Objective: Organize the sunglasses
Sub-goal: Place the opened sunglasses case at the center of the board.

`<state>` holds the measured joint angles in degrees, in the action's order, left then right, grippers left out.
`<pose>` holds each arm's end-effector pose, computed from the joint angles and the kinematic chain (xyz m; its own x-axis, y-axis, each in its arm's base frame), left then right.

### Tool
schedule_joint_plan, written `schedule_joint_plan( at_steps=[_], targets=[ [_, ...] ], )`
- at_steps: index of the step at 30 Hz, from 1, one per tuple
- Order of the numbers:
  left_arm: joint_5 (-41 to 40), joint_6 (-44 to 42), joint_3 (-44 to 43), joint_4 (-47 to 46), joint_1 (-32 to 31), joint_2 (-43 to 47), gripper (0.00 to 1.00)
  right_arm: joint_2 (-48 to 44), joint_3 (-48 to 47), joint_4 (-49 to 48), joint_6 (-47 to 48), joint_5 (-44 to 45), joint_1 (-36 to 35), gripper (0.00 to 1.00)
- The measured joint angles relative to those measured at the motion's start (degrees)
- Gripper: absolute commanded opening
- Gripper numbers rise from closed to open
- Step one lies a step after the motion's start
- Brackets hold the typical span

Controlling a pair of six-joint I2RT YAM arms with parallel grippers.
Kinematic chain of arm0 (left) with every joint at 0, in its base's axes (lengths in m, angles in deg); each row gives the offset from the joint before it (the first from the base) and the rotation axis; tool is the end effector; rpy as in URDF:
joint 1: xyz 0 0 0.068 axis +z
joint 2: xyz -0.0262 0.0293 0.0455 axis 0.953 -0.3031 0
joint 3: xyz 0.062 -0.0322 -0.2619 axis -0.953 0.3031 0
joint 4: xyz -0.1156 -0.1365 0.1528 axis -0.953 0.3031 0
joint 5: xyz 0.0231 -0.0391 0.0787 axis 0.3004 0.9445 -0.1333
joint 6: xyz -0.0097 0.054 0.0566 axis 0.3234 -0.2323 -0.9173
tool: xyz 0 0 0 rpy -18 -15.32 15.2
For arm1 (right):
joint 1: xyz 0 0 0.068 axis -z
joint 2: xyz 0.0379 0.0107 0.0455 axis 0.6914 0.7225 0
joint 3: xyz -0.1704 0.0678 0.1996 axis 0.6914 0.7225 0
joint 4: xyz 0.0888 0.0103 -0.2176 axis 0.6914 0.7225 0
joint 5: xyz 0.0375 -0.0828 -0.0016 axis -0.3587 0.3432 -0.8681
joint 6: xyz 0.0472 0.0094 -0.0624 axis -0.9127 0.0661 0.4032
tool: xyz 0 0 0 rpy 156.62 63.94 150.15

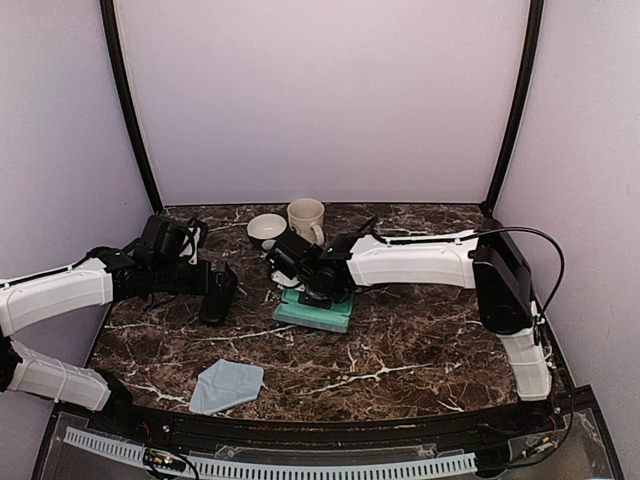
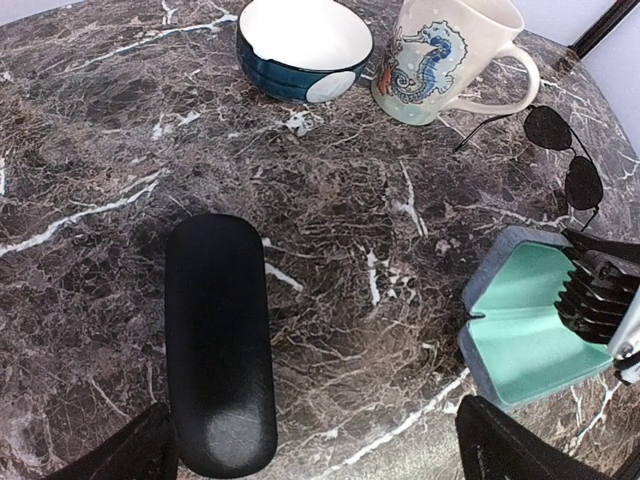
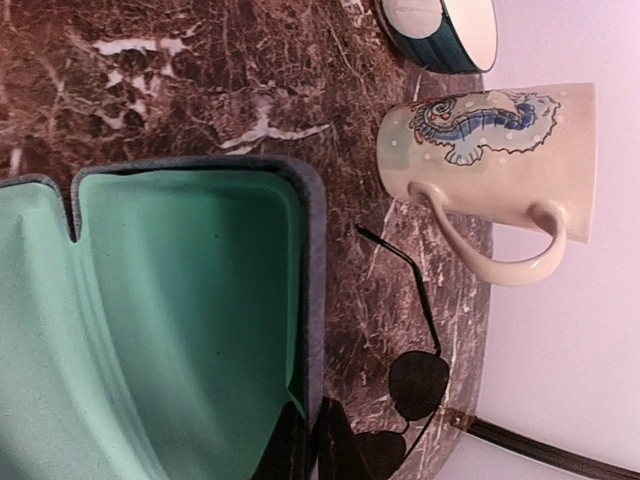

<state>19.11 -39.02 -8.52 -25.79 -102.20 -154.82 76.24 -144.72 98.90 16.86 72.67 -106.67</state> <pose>0.2210 -0.1226 0.2326 -0.6694 -0.0488 -0.7413 0.2243 0.9380 -0.2642 0.2457 0.3915 0.1883 -0.1229 -0.9634 -0.2381 -0.6866 0.2558 -0.6806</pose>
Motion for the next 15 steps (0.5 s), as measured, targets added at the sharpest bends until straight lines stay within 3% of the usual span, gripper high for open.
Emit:
schedule_joint_plan(
  at_steps=[8,15],
  targets=[
    [-0.50,0.04,-0.15,-0.22,0.00,-1.81,0.99,3.78,0.00,-10.03,7.34,12.35,-2.03,0.14],
    [-0.52,0.20,-0.15,-0.31,0.11,-1.95,0.99,4.61,2.12,-15.96,10.78,16.76,-4.76,0.29]
  ],
)
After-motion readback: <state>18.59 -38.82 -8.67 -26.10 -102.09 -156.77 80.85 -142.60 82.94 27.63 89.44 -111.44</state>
